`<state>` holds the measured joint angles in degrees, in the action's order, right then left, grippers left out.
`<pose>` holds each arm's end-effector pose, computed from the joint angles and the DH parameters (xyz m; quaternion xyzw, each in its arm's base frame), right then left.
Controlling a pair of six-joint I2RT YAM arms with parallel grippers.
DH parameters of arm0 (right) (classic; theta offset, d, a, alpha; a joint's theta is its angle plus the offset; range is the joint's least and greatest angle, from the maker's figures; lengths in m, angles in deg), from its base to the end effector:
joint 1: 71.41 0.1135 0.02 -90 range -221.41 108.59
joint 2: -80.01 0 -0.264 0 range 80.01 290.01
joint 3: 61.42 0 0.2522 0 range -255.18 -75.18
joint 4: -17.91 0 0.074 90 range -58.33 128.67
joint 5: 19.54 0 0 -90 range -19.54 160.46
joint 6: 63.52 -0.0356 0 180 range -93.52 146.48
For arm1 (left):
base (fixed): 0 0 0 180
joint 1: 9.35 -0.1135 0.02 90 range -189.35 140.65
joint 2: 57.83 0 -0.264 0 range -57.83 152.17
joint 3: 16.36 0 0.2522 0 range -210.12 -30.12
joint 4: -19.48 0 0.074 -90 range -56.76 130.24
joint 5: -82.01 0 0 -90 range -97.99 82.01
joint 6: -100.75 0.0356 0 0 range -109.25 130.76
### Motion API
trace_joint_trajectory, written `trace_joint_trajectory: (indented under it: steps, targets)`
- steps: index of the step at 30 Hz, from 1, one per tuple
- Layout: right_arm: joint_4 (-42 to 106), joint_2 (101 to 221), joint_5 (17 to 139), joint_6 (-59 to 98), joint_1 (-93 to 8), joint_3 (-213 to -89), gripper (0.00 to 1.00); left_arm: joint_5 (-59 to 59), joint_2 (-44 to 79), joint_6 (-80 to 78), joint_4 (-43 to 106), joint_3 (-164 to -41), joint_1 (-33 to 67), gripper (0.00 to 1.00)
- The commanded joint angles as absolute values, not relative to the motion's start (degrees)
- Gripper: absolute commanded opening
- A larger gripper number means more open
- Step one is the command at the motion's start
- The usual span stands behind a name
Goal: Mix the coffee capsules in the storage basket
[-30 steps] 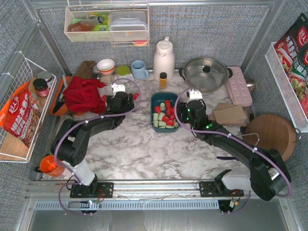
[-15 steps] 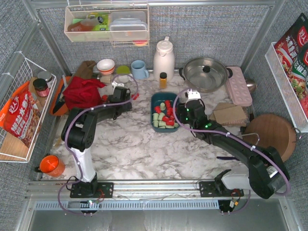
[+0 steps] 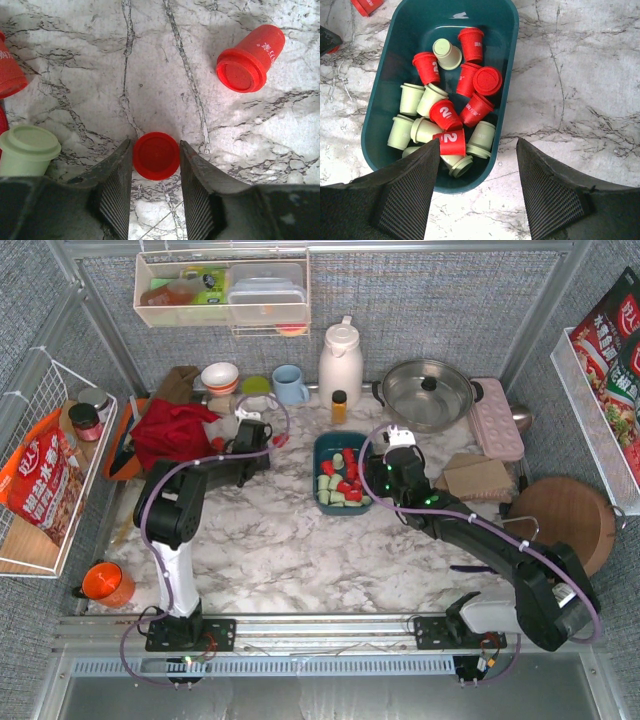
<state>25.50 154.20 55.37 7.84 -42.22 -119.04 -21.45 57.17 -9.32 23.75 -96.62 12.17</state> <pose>0.2565 0.1327 0.2512 -0.0054 0.8352 0.1176 0.5372 0.3968 -0.1475 0.1407 -0.0391 0.8970 -0.0529 0.4372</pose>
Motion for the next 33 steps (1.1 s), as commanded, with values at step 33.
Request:
trace_joint_trajectory:
  steps: [33]
  targets:
    - [24.5,155.5,55.5,7.3,-43.7,-119.5,0.67,-7.8,37.8,-12.2,14.9,-89.4,33.5,0.76]
